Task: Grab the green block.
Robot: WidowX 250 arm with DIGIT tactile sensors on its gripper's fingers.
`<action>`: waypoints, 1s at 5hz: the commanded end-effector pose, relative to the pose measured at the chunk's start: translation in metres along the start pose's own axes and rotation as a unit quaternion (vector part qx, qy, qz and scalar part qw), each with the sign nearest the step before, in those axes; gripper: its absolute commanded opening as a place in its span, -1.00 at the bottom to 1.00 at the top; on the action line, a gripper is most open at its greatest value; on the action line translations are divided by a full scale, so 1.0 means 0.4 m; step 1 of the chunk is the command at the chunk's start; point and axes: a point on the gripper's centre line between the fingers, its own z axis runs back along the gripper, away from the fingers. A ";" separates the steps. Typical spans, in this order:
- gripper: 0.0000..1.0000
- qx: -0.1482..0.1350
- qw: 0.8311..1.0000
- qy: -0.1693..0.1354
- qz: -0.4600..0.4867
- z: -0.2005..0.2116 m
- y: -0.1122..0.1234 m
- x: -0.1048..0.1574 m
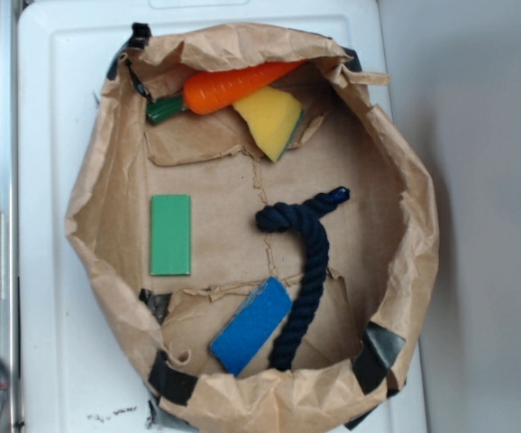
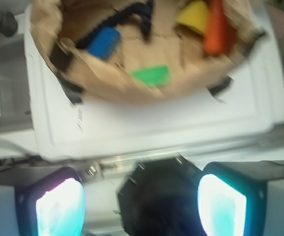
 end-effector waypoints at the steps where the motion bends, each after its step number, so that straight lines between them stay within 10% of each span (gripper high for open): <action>1: 1.00 -0.008 1.000 -0.028 -0.002 -0.012 -0.085 0.111; 4: 1.00 -0.037 0.978 -0.045 0.198 -0.063 0.057 0.310; 5: 1.00 -0.010 0.946 -0.070 0.317 -0.096 0.083 0.321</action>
